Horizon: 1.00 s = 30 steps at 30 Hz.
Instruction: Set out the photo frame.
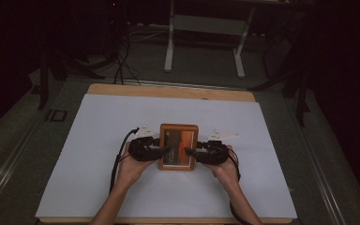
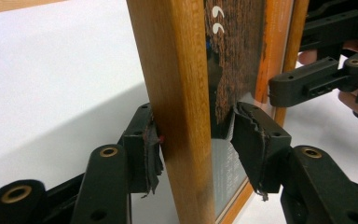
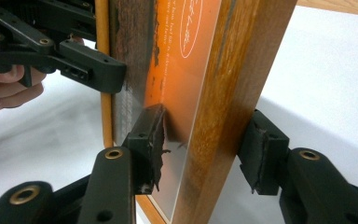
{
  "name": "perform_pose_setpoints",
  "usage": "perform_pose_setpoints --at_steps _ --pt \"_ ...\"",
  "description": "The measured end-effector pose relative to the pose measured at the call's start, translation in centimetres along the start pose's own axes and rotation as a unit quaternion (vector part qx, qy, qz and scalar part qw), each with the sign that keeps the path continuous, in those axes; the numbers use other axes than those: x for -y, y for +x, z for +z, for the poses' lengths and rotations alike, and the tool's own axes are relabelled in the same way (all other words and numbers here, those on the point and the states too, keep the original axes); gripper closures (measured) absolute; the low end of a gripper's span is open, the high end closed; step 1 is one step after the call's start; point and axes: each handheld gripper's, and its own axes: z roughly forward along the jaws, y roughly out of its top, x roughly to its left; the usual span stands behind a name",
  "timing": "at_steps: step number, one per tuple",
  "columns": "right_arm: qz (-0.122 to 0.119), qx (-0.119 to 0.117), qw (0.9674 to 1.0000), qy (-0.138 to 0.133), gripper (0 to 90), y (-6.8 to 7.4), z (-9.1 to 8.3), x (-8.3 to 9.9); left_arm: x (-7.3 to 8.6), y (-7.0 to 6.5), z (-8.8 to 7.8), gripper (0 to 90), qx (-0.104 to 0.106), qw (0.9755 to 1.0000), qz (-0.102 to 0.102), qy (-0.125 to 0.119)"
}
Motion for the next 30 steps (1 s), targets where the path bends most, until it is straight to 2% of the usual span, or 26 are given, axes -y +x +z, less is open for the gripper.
perform_pose_setpoints --at_steps 6,11,17,21,25,30 --pt "-0.004 0.003 1.0000 -0.003 49.9 0.0 -0.2 0.0 0.2 0.2 -0.3 49.6 0.003 0.9999 -0.011 -0.005" --pt "0.003 0.010 0.9999 -0.009 50.8 -0.3 -0.7 -0.1 0.3 0.1 -0.5 51.8 0.008 0.9999 -0.008 -0.003" --pt "0.006 0.012 0.9998 -0.013 50.7 -0.4 -0.9 -0.1 0.5 0.1 -0.7 49.6 0.010 0.9999 -0.013 0.000" --pt "0.007 0.010 0.9998 -0.018 48.4 -0.5 -1.4 -0.3 0.5 0.5 -1.3 45.0 0.005 0.9998 -0.020 -0.005" --pt "0.005 0.009 0.9996 -0.027 47.1 -0.5 -2.6 -0.5 0.7 0.8 -2.5 42.8 -0.001 0.9995 -0.027 -0.015" --pt "0.009 0.020 0.9989 -0.041 45.7 -0.8 -4.5 -0.8 1.1 1.6 -4.4 41.2 -0.032 0.9987 -0.032 -0.025"
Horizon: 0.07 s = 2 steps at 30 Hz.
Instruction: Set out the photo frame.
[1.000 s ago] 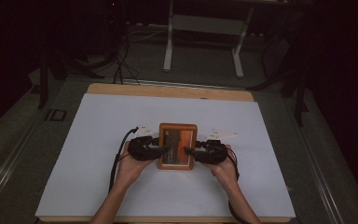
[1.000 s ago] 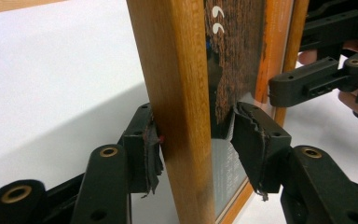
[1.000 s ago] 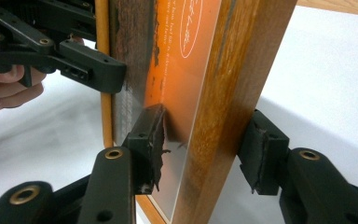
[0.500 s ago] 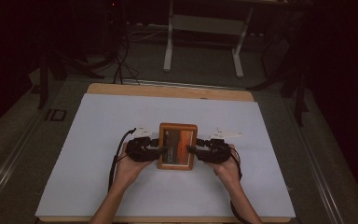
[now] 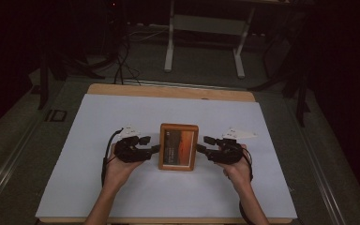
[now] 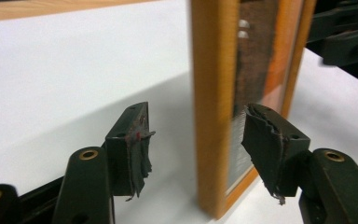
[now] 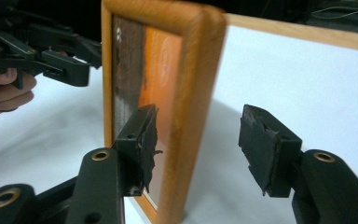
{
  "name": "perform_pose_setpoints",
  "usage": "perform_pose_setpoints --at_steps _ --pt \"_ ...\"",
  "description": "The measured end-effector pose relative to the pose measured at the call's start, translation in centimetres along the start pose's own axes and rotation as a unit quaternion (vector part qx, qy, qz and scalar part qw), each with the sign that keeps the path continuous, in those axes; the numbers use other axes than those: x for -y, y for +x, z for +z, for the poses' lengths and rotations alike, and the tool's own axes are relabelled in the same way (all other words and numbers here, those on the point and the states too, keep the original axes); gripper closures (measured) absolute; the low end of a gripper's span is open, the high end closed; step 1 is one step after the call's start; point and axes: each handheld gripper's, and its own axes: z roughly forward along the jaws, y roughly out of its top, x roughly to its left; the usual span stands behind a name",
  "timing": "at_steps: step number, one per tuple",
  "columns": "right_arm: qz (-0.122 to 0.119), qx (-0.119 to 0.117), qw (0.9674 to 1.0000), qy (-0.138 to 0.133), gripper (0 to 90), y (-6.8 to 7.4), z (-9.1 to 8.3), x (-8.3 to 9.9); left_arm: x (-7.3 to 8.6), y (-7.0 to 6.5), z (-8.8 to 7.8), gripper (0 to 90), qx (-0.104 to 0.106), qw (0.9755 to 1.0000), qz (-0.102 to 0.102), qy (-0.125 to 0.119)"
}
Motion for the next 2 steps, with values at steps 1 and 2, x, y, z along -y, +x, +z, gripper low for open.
perform_pose_setpoints --at_steps 1,2 --pt "0.002 0.003 1.0000 -0.003 45.3 -0.16 -0.42 -0.06 0.15 0.27 -0.43 41.0 -0.010 0.9999 -0.002 -0.001" --pt "0.004 0.008 0.9999 -0.005 44.8 -0.38 -0.86 -0.12 0.38 0.66 -1.00 40.6 -0.032 0.9995 -0.002 0.003"
